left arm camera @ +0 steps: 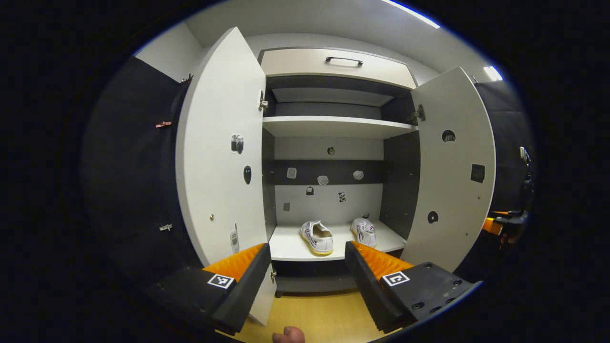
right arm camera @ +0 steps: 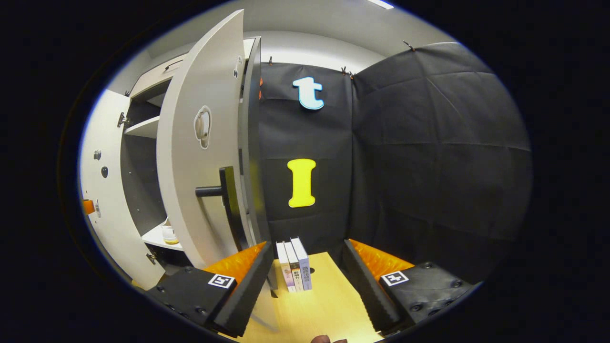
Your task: Grab one shoe with the right hand and put it into the shoe cabinet, grab the other shoe with the left hand and put it into the shoe cabinet; then close the right door with the right hand and the left door with the left hand.
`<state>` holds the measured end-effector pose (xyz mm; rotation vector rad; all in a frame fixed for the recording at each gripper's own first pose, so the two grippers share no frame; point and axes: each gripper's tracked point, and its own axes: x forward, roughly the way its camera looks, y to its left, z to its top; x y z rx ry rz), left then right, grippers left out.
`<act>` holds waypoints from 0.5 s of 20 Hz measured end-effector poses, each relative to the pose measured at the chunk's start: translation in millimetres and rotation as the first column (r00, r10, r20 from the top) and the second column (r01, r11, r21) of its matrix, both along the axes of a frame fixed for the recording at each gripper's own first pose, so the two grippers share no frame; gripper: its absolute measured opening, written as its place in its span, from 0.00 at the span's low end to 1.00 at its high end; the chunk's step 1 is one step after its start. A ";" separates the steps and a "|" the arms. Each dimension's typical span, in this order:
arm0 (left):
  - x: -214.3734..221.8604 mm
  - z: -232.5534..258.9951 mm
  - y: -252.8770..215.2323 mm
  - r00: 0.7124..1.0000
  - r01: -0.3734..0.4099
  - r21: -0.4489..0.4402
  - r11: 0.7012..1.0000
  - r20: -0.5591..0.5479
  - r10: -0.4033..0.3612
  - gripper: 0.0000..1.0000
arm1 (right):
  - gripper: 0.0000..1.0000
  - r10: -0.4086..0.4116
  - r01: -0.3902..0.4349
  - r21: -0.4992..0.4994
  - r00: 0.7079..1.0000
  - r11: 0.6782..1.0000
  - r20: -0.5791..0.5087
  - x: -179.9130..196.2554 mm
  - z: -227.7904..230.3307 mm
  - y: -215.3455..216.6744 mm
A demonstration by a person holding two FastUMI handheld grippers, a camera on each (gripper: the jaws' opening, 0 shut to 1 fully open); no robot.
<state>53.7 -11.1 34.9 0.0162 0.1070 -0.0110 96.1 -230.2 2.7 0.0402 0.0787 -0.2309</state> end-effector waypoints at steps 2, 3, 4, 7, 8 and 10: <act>-11.2 -2.8 13.1 1.000 -0.021 0.010 1.000 0.000 0.021 0.97 | 0.96 0.019 -0.019 -0.009 1.000 1.000 0.002 0.3 2.8 3.8; -17.1 -2.4 20.7 0.999 -0.035 0.010 0.999 0.000 0.035 0.97 | 0.96 0.027 -0.027 -0.018 1.000 0.999 0.000 -0.3 3.9 6.9; -22.3 -2.8 26.7 0.999 -0.043 0.003 0.999 0.002 0.043 0.97 | 0.96 0.029 -0.029 -0.027 1.000 0.999 -0.004 -0.3 4.5 8.3; -31.3 -2.6 54.5 0.998 -0.060 -0.017 0.998 0.000 0.060 0.97 | 0.95 0.014 -0.015 -0.045 1.000 0.999 -0.012 -2.3 5.5 14.6; -36.6 -1.6 66.4 0.998 -0.070 -0.018 0.997 0.002 0.070 0.97 | 0.95 0.010 -0.011 -0.040 1.000 0.999 -0.013 -3.1 5.2 17.6; -45.1 0.6 91.2 0.994 -0.106 -0.016 0.994 0.003 0.106 0.97 | 0.95 0.014 -0.014 -0.019 1.000 1.000 -0.017 -4.2 3.2 28.6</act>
